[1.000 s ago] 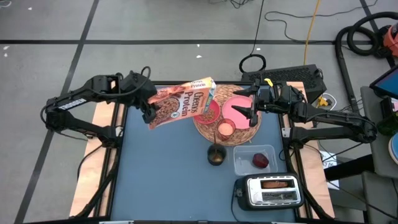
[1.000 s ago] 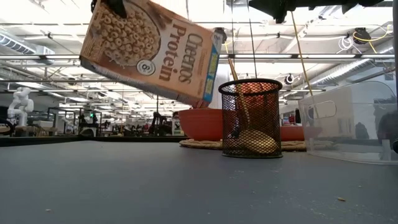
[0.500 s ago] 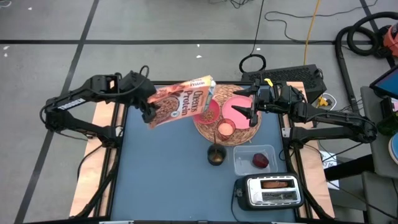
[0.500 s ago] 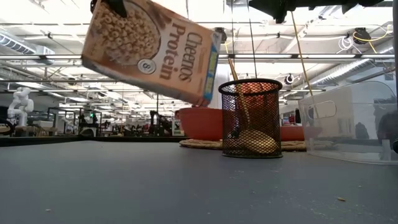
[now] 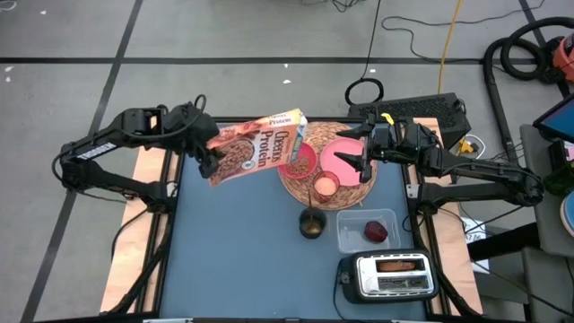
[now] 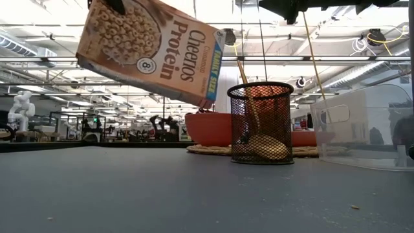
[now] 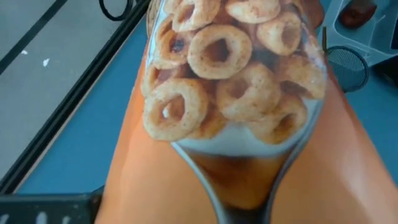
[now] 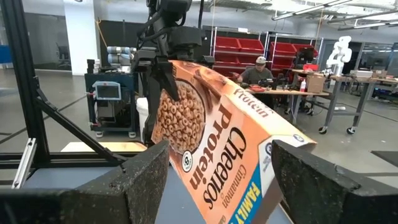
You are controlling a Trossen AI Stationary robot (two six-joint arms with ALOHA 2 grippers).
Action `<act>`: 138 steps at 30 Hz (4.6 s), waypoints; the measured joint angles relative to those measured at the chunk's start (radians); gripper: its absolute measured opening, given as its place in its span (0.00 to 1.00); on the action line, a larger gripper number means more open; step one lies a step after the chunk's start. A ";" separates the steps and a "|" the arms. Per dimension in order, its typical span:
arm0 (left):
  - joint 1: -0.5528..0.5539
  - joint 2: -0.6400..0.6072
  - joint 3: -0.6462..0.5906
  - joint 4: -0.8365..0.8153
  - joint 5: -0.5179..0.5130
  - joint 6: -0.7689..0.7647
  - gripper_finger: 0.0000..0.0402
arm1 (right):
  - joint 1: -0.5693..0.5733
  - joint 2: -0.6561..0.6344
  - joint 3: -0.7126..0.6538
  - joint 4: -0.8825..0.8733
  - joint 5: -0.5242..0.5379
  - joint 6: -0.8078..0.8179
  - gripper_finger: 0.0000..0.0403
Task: Arrange a breakfast setting
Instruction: Pour the cereal from the cereal box into the red bowl
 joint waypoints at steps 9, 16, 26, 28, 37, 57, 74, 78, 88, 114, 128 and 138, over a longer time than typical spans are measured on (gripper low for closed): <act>0.000 -0.003 0.000 0.016 0.007 0.020 0.51 | 0.000 0.000 0.000 0.000 0.000 0.000 0.68; 0.006 -0.002 0.000 0.013 -0.001 0.005 0.51 | 0.000 0.000 0.000 0.000 0.000 0.000 0.68; 0.009 -0.001 0.000 -0.002 0.005 0.015 0.51 | 0.000 0.000 0.000 0.000 0.000 0.000 0.68; 0.012 -0.001 0.000 -0.002 0.004 0.007 0.51 | 0.000 0.000 0.000 0.000 0.000 0.000 0.68; 0.013 -0.001 0.000 -0.032 -0.005 0.022 0.51 | 0.000 0.000 0.000 0.000 0.000 0.000 0.68; 0.018 -0.001 0.000 -0.028 0.001 -0.016 0.51 | 0.000 0.000 0.000 0.000 0.000 0.000 0.68; 0.019 -0.001 0.000 -0.033 -0.002 -0.027 0.51 | 0.000 0.000 0.000 0.000 0.000 0.000 0.68; 0.017 -0.001 0.000 -0.039 -0.001 -0.010 0.51 | 0.000 0.000 0.000 0.000 0.000 0.000 0.68; 0.018 -0.001 0.000 -0.046 -0.004 -0.007 0.51 | 0.000 0.000 0.000 0.000 0.000 0.000 0.68; 0.019 -0.001 0.000 -0.014 0.009 -0.001 0.51 | 0.000 0.000 0.000 0.000 0.000 0.000 0.68; 0.019 -0.043 0.000 -0.004 0.010 0.010 0.51 | 0.000 0.000 0.000 0.000 0.000 0.000 0.68; 0.019 -0.136 0.000 -0.003 0.010 -0.028 0.51 | 0.000 0.000 0.000 0.000 0.000 0.000 0.68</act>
